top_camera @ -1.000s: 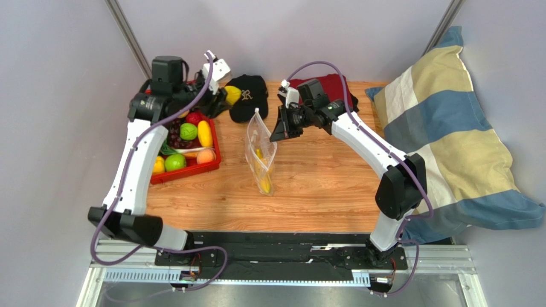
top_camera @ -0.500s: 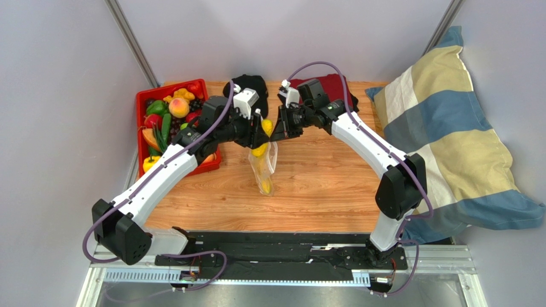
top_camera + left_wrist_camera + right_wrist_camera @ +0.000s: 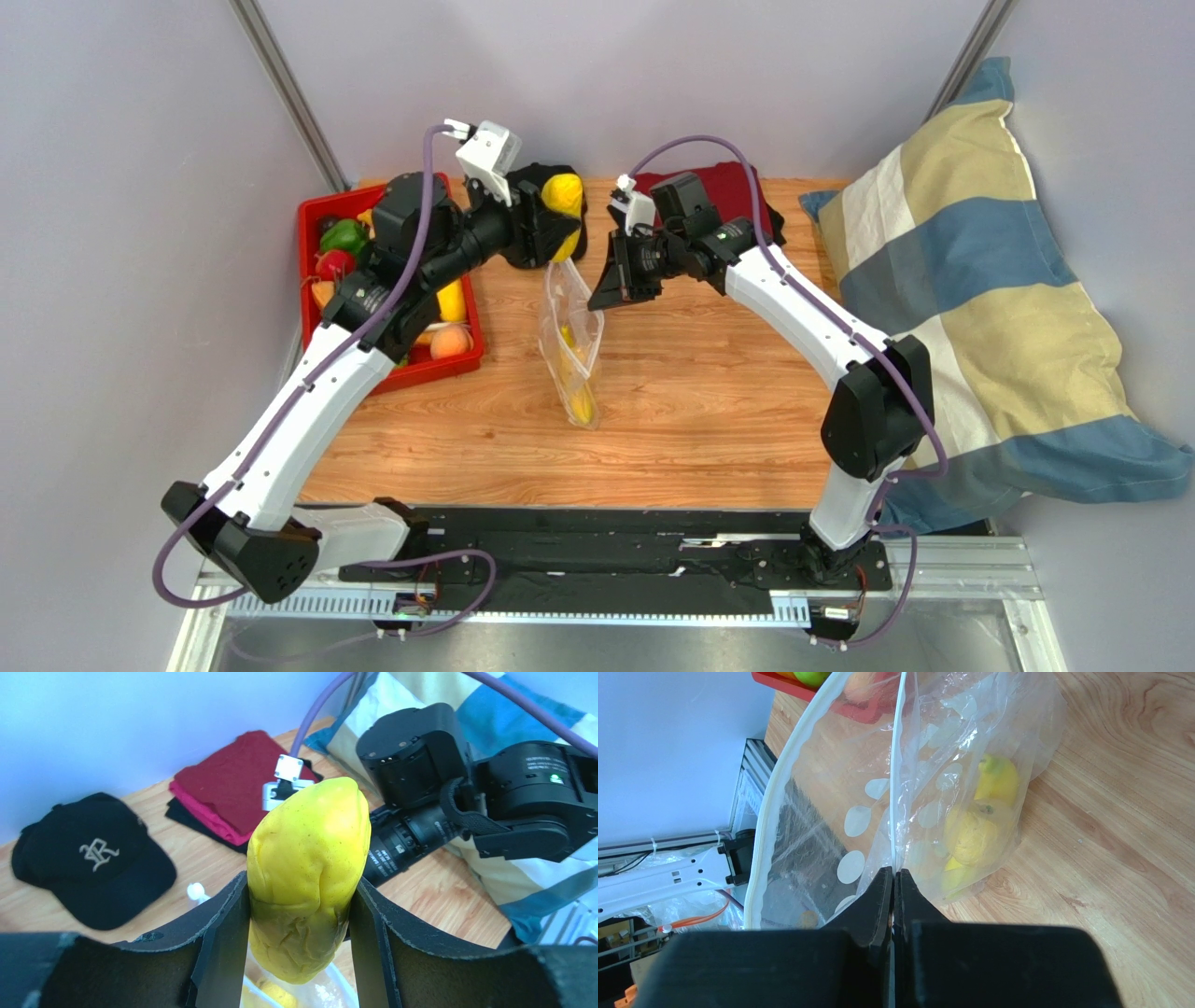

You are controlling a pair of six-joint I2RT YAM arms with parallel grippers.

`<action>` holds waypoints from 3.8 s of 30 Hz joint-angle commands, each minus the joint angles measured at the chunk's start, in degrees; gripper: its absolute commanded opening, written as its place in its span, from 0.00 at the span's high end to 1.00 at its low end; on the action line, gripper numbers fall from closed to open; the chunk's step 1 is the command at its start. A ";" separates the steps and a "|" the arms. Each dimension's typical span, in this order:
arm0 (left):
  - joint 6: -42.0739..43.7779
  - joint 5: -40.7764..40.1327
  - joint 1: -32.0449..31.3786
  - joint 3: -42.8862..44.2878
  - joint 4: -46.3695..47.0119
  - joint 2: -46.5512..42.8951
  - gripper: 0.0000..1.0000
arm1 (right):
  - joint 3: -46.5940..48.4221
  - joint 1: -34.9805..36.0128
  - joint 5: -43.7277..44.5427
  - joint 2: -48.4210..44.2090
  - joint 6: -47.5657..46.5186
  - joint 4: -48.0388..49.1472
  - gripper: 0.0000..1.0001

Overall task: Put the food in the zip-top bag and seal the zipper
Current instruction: Place the fake fruit in the zipper food storage bag, then pick up the fake fruit from the bin, then place the fake fruit in the zipper food storage bag.

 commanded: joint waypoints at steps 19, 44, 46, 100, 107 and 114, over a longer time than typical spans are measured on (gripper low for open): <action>-7.44 -6.37 -0.72 -12.74 -22.29 6.56 0.98 | 1.63 -0.15 7.08 -3.01 0.95 1.37 1.00; -3.31 7.16 28.26 -6.23 -20.72 -2.21 0.01 | -2.06 -0.94 7.08 -4.77 -0.55 1.63 1.00; -3.40 4.96 33.27 -5.88 -20.54 0.42 0.06 | -2.32 -1.03 6.99 -4.77 -0.46 1.80 1.00; 17.61 5.03 37.97 30.95 -22.82 33.50 0.50 | -2.94 -1.38 4.62 -3.19 0.50 2.77 1.00; 13.40 17.51 25.49 21.92 -25.99 15.57 0.52 | -1.89 -1.38 3.92 -3.27 0.68 2.77 1.00; 10.32 16.92 9.67 10.92 -26.17 9.75 0.53 | -2.15 -1.38 4.00 -4.07 0.51 2.95 1.00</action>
